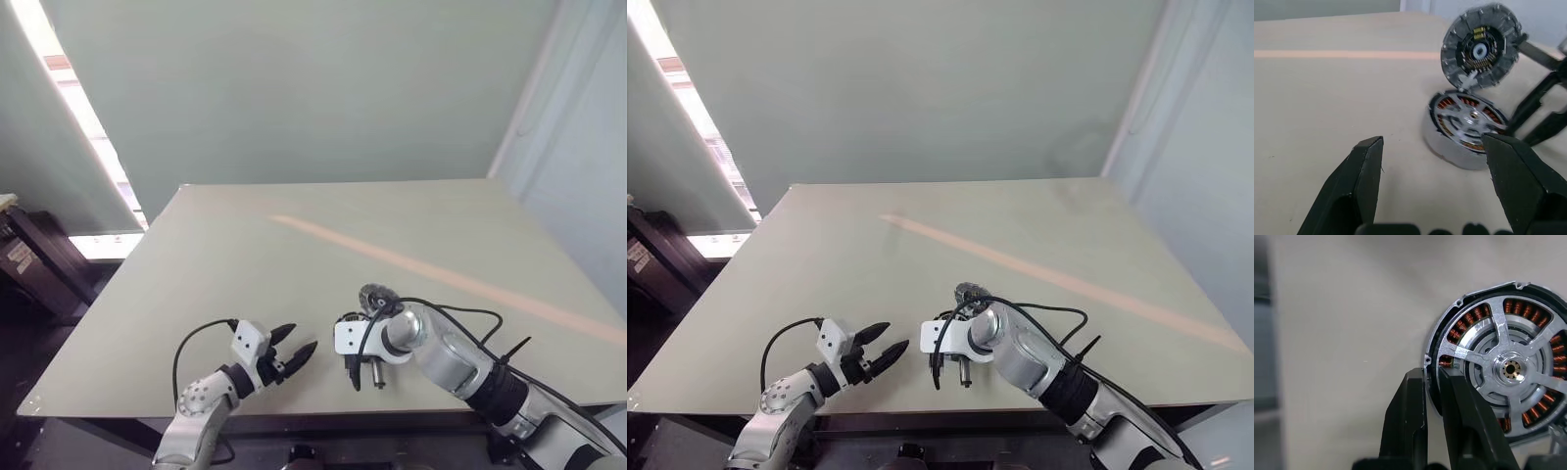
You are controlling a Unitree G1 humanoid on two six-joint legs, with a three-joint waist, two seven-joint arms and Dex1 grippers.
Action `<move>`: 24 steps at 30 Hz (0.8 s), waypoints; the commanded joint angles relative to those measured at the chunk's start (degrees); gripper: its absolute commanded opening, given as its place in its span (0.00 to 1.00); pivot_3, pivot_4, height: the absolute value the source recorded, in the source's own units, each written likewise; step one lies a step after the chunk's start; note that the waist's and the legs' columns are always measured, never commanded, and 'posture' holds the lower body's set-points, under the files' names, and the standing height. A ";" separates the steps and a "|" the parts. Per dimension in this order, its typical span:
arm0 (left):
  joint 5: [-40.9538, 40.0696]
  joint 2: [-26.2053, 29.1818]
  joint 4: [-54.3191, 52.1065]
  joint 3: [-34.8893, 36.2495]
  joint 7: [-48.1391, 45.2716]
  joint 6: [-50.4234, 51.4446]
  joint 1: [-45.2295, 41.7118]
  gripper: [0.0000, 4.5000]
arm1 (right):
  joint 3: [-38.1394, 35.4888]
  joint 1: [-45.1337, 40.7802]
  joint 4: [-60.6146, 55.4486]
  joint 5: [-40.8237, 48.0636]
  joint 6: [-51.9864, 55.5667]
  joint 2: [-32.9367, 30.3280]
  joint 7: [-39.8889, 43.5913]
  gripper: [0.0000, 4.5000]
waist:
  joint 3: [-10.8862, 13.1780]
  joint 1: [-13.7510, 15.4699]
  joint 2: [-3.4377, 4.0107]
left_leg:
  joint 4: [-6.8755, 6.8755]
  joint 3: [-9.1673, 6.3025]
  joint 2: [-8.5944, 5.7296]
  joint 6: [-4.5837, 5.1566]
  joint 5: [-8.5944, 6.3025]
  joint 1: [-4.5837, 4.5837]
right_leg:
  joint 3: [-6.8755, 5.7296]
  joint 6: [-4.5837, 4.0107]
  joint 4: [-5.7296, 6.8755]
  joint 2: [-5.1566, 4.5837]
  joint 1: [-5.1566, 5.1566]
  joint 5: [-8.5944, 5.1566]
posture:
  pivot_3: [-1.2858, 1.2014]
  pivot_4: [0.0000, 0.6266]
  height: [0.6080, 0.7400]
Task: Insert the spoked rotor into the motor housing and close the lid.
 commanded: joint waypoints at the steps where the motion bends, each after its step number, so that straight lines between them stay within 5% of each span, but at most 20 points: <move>1: -0.29 1.08 -0.41 2.57 0.39 -1.36 -1.15 0.76 | -2.52 -1.24 -7.22 2.38 7.96 1.88 0.55 0.02 | 0.00 0.01 0.00 | -0.01 0.00 0.01 -0.01 -0.01 -0.02 | 0.00 0.00 -0.01 0.01 -0.03 0.00 | 0.52 0.00 1.00; 12: -0.71 1.06 -2.35 3.86 1.66 -1.17 1.50 0.76 | -4.74 0.34 -11.82 8.24 29.16 13.53 -12.94 0.02 | 0.02 0.16 0.03 | -0.01 -0.03 -0.04 -0.04 -0.02 -0.04 | -0.03 0.00 0.00 -0.02 -0.12 0.00 | 0.52 0.00 1.00; 24: -1.50 1.38 -4.38 5.01 2.06 -0.19 3.11 0.76 | -2.70 -0.36 -10.75 14.83 32.72 13.94 -21.81 0.02 | 0.03 0.02 0.06 | -0.01 -0.02 -0.04 -0.05 -0.02 -0.01 | -0.03 0.00 0.00 -0.03 -0.11 0.00 | 0.52 0.00 1.00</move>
